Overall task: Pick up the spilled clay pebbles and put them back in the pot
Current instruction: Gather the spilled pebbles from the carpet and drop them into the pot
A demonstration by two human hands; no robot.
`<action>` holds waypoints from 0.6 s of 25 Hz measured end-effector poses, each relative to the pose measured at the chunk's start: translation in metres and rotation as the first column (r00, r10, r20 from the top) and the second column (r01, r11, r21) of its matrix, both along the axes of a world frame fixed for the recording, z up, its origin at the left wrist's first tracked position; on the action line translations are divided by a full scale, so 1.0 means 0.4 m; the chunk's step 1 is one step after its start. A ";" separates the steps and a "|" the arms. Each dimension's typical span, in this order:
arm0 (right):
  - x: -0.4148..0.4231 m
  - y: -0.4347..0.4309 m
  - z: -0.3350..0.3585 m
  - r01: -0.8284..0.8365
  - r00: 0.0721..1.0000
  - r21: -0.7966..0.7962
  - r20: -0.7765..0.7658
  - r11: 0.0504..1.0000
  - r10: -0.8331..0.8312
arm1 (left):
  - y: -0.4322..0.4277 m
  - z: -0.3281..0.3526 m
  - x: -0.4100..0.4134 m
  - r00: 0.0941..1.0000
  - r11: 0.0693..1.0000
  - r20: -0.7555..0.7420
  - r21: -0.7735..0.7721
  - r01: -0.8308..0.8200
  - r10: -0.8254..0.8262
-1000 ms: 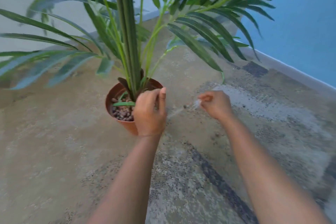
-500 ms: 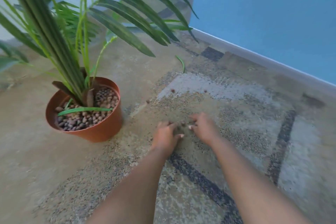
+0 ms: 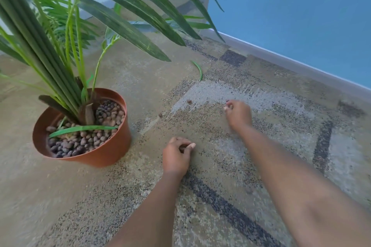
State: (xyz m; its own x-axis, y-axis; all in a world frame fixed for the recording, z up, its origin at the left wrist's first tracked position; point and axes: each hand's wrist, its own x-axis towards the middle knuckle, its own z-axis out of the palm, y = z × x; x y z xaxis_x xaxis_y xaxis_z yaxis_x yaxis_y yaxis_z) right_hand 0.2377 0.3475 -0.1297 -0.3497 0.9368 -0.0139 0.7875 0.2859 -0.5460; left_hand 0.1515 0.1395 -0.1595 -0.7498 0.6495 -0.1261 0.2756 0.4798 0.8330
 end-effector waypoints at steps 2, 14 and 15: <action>-0.023 0.049 -0.005 0.037 0.996 0.034 0.077 0.999 -0.039 | -0.002 0.002 -0.005 0.997 0.997 0.063 0.042 -0.058 0.055; -0.242 -0.020 0.040 -0.294 0.948 0.058 -0.109 0.954 0.299 | -0.014 0.072 -0.019 0.836 0.868 0.395 0.159 -0.470 0.381; -0.277 -0.033 0.042 -0.319 0.939 0.046 -0.121 0.947 0.322 | -0.035 0.092 -0.031 0.774 0.790 0.433 0.195 -0.581 0.462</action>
